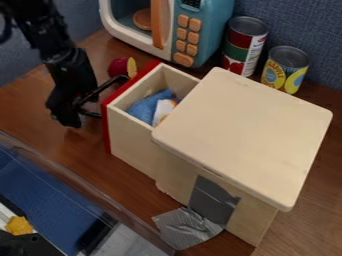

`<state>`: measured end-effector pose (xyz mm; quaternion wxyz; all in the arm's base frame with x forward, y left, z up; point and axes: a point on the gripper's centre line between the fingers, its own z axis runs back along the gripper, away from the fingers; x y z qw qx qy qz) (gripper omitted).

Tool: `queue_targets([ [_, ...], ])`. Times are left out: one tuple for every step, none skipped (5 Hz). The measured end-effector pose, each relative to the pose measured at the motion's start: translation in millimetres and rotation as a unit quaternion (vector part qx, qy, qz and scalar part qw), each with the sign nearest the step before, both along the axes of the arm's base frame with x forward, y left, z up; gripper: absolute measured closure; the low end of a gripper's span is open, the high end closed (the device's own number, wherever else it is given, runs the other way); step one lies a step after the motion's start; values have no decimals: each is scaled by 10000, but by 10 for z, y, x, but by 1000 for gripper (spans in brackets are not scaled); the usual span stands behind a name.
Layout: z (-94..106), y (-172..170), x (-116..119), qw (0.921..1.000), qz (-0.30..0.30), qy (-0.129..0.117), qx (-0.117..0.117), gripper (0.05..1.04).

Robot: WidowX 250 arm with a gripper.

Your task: Close the drawer

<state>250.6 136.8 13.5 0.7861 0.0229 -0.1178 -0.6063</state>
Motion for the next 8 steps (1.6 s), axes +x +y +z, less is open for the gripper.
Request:
queue_targets([
  [37, -164, -17, 9998, -26, -37, -181, 83],
  [44, -268, 8, 9994, -121, -51, -308, 83],
  [64, -301, 31, 9989, -86, -37, -461, 83],
  [-10, -361, 65, 9983, -71, 69, -580, 83],
  [-44, -456, 107, 9978, -153, 109, -631, 83],
  [-45, -583, 127, 9967, -190, 116, -785, 83],
  [-34, -805, 121, 9930, -293, 230, -1120, 83],
  [33, -893, 123, 9905, -308, 203, -1322, 83],
])
